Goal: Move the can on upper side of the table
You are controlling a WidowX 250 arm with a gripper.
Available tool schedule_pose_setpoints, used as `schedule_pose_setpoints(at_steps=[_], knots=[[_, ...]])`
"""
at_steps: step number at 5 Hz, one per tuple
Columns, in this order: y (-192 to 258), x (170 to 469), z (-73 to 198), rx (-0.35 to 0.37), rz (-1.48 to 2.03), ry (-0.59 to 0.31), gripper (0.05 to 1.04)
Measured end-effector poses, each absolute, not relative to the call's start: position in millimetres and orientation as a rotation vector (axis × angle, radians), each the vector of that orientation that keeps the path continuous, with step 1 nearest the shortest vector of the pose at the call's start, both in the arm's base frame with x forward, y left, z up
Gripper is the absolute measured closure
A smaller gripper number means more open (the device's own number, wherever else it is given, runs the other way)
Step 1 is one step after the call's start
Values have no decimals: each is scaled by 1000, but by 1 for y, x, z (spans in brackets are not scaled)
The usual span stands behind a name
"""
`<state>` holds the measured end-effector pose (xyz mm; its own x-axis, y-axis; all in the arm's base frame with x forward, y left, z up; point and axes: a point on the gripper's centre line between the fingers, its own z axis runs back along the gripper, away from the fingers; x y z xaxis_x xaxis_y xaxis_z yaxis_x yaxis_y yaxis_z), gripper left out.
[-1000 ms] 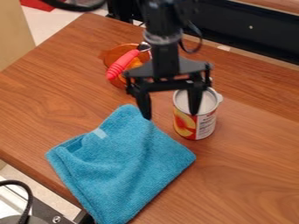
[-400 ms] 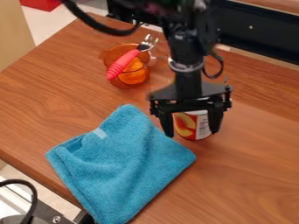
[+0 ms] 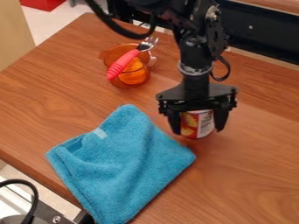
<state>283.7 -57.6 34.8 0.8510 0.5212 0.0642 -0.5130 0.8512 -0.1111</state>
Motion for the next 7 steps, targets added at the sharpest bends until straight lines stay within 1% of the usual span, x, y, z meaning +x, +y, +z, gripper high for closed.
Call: schedule_pose_setpoints(at_steps=[1, 3, 4, 5, 6, 7], knots=[[-50, 292, 40, -65, 486, -121, 86], [-33, 321, 38, -1, 463, -172, 86], [-26, 339, 35, -5, 453, -183, 86], [-20, 352, 34, -24, 484, -190, 86], [-14, 367, 29, -10, 520, -177, 86], [-9, 379, 28, 3, 532, -194, 87]])
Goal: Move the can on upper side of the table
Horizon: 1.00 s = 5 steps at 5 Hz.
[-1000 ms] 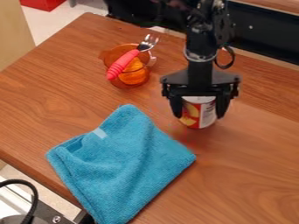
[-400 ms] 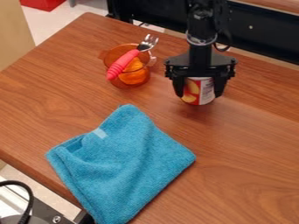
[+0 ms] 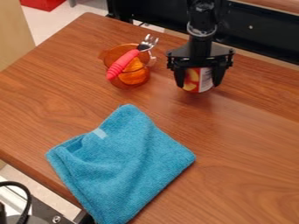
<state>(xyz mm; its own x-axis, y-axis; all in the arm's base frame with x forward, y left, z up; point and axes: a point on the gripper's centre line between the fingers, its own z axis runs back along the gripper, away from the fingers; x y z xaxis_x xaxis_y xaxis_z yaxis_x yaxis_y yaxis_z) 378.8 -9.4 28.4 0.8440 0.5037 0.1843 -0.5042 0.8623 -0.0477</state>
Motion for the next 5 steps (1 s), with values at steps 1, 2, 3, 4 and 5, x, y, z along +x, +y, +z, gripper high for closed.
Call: schedule_pose_setpoints(at_steps=[1, 2, 3, 4, 5], knots=[[-5, 387, 28, 7, 546, -201, 86], [-7, 388, 27, -5, 532, -212, 87], [-10, 366, 30, -31, 526, -189, 86], [-13, 347, 49, -54, 540, -142, 87], [-10, 321, 66, -80, 557, -99, 87]])
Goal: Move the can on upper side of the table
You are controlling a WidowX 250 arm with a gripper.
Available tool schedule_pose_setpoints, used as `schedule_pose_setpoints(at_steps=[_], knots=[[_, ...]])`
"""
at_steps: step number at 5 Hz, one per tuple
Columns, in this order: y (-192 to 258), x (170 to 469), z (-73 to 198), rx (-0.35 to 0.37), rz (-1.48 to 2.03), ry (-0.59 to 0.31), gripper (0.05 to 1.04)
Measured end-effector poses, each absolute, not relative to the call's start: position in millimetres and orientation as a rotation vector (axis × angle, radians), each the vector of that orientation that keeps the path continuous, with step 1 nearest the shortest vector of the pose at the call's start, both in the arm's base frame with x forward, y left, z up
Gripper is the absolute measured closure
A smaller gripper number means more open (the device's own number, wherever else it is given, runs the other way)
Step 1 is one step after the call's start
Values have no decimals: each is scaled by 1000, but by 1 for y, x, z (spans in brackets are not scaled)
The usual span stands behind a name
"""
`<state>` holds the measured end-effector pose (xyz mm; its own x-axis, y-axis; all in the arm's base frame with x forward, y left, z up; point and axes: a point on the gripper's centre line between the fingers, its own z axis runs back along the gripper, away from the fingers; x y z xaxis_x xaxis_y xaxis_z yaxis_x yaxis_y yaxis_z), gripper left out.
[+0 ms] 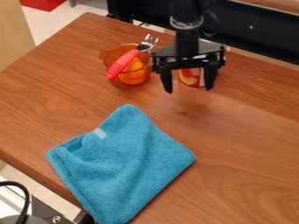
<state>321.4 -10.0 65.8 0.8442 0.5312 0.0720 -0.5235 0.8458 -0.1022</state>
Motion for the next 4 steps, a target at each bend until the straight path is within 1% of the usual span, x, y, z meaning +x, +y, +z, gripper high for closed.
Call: schedule_pose_setpoints(at_steps=[2, 3, 4], knots=[[21, 273, 93, -92, 637, -102, 86], [44, 256, 102, -96, 686, -149, 86], [78, 247, 106, -60, 743, -215, 86]])
